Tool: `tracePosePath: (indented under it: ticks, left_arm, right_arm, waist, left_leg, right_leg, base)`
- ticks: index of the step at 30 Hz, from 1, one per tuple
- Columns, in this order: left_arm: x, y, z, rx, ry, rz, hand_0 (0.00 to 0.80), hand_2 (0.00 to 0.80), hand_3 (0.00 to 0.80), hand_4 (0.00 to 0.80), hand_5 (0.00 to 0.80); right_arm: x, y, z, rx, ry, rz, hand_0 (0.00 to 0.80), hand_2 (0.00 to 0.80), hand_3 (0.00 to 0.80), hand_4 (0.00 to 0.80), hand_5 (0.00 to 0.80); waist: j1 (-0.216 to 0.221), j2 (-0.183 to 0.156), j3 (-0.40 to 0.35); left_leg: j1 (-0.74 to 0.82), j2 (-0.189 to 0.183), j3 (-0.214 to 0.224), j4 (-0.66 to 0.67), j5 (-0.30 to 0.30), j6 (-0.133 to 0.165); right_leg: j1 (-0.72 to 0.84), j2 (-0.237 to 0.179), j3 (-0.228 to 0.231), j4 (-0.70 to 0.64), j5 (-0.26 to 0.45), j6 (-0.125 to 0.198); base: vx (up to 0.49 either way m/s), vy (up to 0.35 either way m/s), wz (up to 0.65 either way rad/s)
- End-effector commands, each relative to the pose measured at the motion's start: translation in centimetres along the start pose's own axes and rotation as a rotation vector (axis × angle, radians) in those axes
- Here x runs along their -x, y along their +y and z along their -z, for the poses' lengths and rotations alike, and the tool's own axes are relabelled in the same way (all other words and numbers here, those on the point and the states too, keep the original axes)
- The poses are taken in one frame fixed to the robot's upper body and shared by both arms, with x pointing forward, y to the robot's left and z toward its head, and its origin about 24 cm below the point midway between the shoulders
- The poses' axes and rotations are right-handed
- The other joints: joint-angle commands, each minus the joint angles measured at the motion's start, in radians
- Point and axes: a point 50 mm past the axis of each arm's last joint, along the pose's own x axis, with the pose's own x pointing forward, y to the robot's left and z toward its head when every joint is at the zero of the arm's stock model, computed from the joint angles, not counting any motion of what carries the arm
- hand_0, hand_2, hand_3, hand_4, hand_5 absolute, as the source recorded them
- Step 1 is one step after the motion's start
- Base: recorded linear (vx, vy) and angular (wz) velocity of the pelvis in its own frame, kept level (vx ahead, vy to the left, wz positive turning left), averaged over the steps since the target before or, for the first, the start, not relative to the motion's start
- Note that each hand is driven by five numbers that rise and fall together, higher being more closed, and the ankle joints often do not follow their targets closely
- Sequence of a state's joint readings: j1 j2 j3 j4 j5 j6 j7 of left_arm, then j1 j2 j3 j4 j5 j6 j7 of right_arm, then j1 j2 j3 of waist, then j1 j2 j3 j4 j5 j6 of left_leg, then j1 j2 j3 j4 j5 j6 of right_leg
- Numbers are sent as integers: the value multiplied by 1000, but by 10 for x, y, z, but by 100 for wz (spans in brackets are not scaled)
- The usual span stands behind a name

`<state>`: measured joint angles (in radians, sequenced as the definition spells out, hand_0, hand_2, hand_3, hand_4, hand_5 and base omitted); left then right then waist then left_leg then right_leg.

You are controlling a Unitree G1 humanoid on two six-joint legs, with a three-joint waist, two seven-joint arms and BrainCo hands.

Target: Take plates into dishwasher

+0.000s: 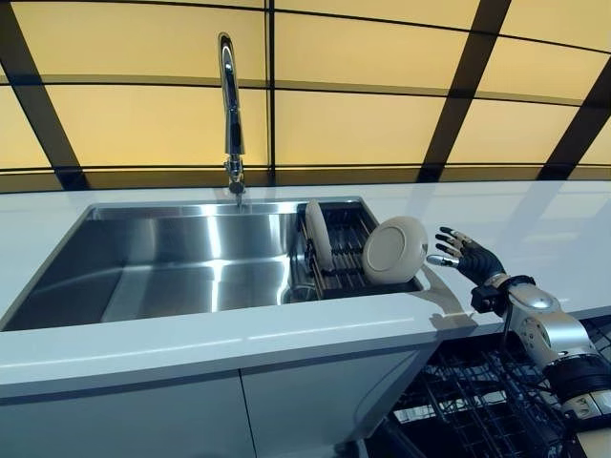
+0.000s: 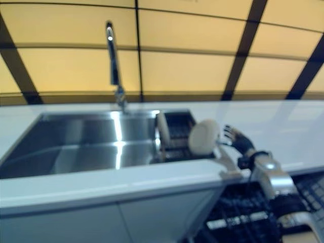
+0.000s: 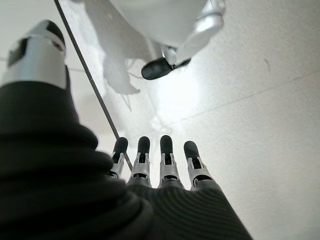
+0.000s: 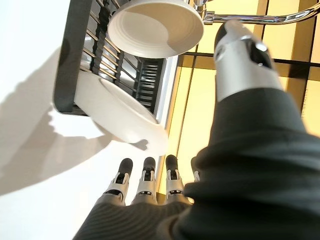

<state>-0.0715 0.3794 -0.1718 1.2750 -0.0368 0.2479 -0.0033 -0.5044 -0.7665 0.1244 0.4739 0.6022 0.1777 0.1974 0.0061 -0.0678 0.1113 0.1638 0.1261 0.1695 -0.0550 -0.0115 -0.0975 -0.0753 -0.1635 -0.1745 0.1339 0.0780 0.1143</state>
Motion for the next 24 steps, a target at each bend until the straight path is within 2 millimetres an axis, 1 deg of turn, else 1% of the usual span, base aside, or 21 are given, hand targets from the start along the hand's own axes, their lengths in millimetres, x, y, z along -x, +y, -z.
tracePosePath:
  ticks: [1,4,7,10,17,19,24]
  left_arm:
    - [-1,3,3,31,18,-18,0,0,0,0,0]
    - [-1,-4,5,26,4,1,0,0,0,0,0]
    - [-1,-7,3,14,-17,16,0,0,0,0,0]
    - [-1,-8,2,7,-27,17,0,0,0,0,0]
    - [-1,-9,3,-10,-36,25,0,0,0,0,0]
    - [-1,-11,6,-20,-35,33,0,0,0,0,0]
    - [-1,-11,7,-37,-41,43,0,0,0,0,0]
  right_arm:
    - [-10,-16,-59,15,-161,40,0,0,0,0,0]
    - [-9,-24,-63,6,-149,42,0,0,0,0,0]
    - [-8,-28,-61,12,-133,32,0,0,0,0,0]
    - [-8,-31,-61,8,-118,34,0,0,0,0,0]
    - [-8,-39,-48,-14,-66,77,0,0,0,0,0]
    - [-9,-39,-41,-29,-46,84,0,0,0,0,0]
    - [-11,-36,-35,-59,-16,57,0,0,0,0,0]
  waist:
    - [28,-27,-5]
    - [29,-26,-17]
    - [28,-19,-23]
    - [27,-16,-27]
    - [29,-2,-32]
    - [34,0,-27]
    - [43,3,-21]
  left_leg:
    - [-74,-18,-35,53,33,32]
    - [-62,-10,-30,29,42,17]
    - [-47,-10,-24,6,47,11]
    - [-41,-12,-24,-8,49,9]
    - [-42,-13,-29,-14,50,7]
    - [-46,-13,-32,-17,52,7]
    - [-52,-17,-42,-25,55,7]
  right_leg:
    - [102,-14,7,-109,12,15]
    - [130,-9,-3,-144,14,12]
    - [140,-8,-16,-172,27,13]
    - [142,-6,-16,-182,30,14]
    - [145,-2,-21,-188,27,11]
    - [148,-3,-23,-195,28,10]
    - [148,-4,-32,-199,29,11]
  base:
    - [34,-51,-4]
    - [55,-34,-2]
    - [51,-32,-7]
    - [48,-26,-3]
    - [55,-18,0]
    - [22,-5,1]
    - [6,-1,1]
